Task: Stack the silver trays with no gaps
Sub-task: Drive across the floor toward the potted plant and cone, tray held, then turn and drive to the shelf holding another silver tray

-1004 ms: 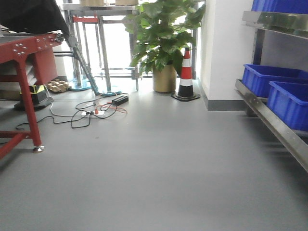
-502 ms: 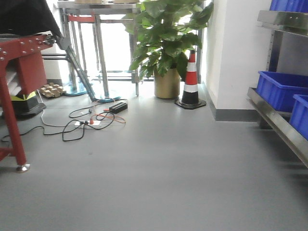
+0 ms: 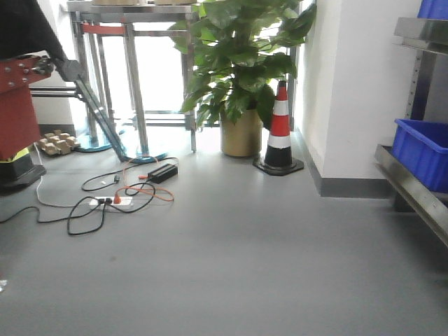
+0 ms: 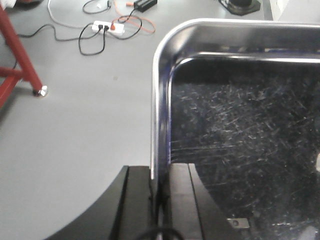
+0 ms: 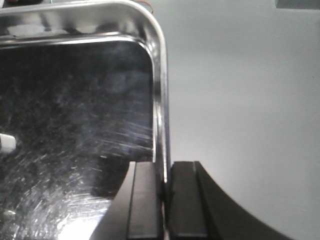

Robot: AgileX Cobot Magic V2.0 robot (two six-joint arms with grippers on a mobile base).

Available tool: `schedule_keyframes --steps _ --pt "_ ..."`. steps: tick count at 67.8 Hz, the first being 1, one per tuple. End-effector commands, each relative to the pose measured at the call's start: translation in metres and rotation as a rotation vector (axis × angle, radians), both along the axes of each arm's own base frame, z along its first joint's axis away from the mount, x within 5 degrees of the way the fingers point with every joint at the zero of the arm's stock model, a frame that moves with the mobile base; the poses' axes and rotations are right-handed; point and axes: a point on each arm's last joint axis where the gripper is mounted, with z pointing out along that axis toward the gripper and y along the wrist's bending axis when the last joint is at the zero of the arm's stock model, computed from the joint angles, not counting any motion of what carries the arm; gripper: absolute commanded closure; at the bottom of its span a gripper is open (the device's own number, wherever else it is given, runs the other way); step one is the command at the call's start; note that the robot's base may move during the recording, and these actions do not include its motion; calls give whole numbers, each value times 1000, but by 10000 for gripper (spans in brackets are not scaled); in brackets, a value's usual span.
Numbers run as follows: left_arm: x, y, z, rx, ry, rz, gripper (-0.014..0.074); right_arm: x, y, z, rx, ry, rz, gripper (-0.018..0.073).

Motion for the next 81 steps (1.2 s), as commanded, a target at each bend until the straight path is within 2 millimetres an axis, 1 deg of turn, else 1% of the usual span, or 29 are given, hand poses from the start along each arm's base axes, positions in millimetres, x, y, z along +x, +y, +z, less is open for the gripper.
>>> schedule_keyframes --steps 1,36,81 --pt "1 -15 1 -47 -38 -116 613 -3 16 11 138 -73 129 582" --pt "1 -15 2 -44 -43 -115 613 -3 24 18 211 -124 194 582" --pt "4 -13 6 -12 -101 -109 613 -3 30 23 272 -166 248 582"
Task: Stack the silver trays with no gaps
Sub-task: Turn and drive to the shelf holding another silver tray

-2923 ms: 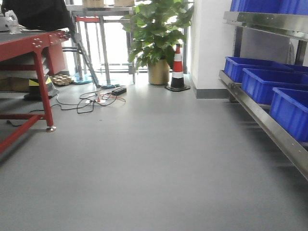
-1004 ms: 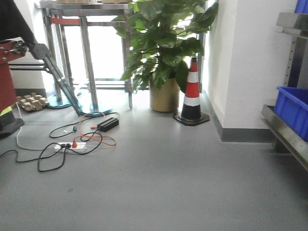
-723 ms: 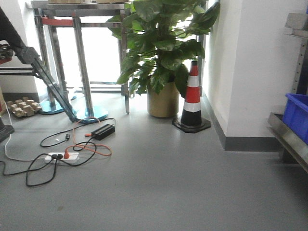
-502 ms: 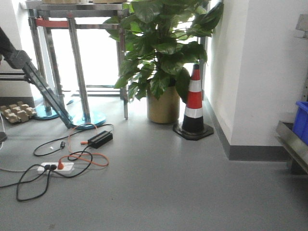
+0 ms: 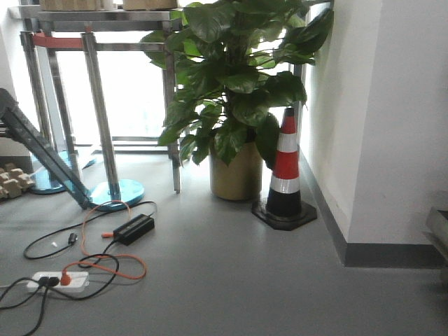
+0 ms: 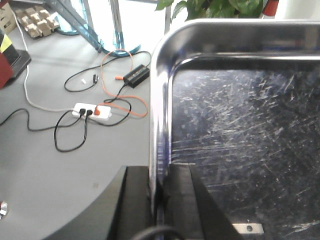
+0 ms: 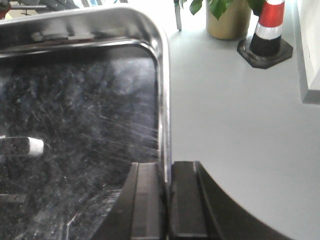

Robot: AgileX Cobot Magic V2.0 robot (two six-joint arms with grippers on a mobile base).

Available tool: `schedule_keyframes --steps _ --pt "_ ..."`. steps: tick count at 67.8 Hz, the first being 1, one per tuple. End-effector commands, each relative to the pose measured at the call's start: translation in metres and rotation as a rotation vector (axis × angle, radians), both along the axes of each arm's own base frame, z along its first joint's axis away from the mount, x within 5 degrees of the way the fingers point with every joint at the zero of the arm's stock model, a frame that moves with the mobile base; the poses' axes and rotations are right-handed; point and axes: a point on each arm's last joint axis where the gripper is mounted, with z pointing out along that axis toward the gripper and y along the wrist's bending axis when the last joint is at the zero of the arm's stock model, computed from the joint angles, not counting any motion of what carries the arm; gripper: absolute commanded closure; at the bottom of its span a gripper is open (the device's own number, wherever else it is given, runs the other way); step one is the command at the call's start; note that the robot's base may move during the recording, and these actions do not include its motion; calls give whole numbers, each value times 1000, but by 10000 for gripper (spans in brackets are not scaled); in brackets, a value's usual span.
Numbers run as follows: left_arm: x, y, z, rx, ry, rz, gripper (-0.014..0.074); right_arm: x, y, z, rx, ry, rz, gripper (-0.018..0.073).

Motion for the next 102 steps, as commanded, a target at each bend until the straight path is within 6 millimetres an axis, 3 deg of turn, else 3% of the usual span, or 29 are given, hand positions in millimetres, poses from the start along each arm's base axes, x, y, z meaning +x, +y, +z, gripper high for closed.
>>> schedule_keyframes --steps 1,102 --pt "2 -18 0 -38 -33 -129 613 -8 26 14 197 -84 198 582" --pt "2 -18 1 -33 -41 -129 613 -8 27 16 213 -95 213 582"
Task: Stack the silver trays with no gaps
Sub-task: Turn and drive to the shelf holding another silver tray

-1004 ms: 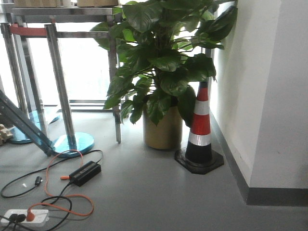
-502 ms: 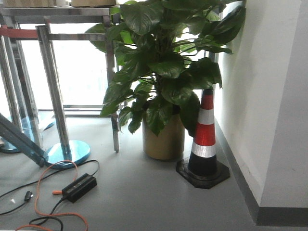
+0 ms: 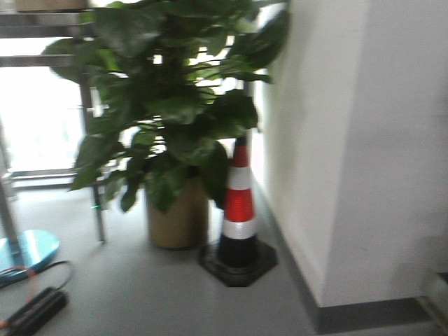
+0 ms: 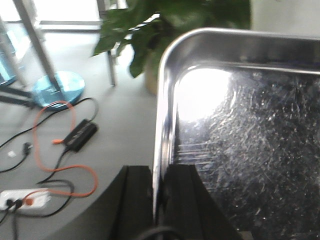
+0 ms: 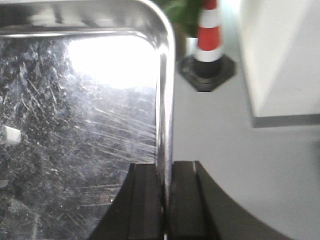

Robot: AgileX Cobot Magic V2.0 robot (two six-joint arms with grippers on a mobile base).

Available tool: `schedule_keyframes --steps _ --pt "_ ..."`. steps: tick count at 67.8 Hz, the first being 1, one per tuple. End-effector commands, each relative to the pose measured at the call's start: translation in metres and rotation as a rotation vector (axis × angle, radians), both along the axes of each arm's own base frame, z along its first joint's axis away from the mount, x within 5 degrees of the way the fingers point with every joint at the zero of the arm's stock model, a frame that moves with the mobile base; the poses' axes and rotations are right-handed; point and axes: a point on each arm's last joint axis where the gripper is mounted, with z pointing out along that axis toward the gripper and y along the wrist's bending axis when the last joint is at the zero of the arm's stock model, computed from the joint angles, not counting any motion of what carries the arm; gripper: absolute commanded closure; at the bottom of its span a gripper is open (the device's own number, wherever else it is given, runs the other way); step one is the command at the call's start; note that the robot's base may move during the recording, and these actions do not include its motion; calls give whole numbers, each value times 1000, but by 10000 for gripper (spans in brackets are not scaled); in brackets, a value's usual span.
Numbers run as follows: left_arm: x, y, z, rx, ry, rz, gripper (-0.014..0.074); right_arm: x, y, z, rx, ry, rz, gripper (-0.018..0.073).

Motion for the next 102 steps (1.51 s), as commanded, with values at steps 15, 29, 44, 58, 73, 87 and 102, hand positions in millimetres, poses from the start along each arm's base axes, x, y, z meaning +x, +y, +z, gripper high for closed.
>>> schedule_keyframes --steps 15,29,44,58,73,87,102 --pt "1 -15 1 -37 -36 -114 613 -3 32 22 262 -169 252 582" --pt "1 -15 1 -37 -36 -114 613 -3 32 22 263 -169 252 582" --pt "1 -15 1 -37 -36 -114 613 -3 32 22 264 -170 254 582" --pt "1 -15 1 -36 -37 -114 613 -3 32 22 264 -170 254 582" --pt "1 -15 1 -36 -37 -114 613 -3 32 22 264 -170 254 582" --pt "1 -15 1 -36 -37 -114 613 -3 32 22 264 -170 254 582" --pt "1 -15 1 -36 -37 -114 613 -3 32 22 264 -170 254 582"
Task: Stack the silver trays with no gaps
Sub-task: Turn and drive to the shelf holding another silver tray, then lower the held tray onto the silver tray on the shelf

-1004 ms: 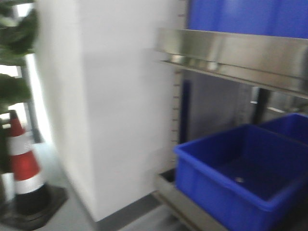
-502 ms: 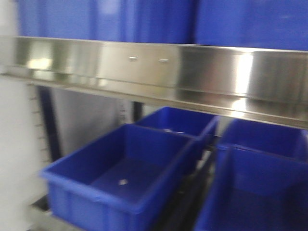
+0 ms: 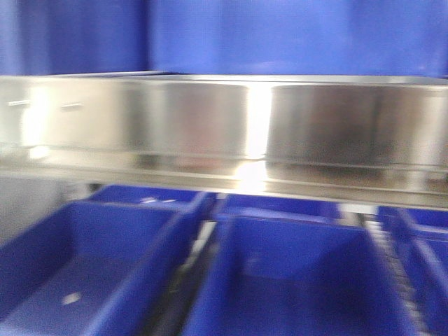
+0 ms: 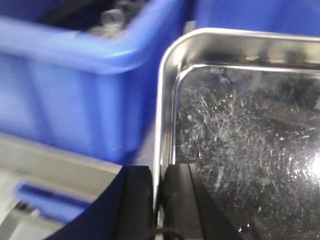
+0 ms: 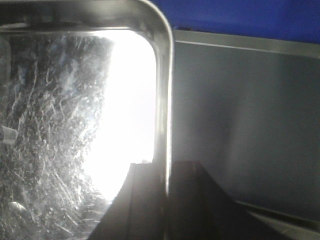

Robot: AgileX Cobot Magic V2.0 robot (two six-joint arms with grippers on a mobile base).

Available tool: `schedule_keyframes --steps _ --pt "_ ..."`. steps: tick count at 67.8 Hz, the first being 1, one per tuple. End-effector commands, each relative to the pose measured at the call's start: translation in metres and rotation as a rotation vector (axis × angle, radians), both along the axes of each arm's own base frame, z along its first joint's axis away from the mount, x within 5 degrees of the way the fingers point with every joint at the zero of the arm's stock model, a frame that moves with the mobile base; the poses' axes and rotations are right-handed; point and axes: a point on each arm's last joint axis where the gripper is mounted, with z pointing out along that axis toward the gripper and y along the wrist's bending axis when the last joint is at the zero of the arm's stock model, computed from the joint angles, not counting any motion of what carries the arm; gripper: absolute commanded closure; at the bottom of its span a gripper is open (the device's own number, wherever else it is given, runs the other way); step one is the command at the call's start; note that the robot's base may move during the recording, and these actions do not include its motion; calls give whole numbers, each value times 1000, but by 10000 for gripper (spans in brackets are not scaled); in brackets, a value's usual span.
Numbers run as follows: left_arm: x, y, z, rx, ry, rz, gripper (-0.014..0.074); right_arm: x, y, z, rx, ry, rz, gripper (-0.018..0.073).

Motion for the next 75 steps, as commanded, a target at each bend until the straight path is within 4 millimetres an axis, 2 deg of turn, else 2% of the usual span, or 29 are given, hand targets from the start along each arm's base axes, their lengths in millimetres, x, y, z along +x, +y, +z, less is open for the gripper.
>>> schedule_keyframes --steps 1,75 --pt "1 -14 1 -32 -34 -106 613 -3 34 23 279 -182 266 582" --pt "1 -14 1 -32 -34 -106 613 -3 34 23 279 -182 266 582"
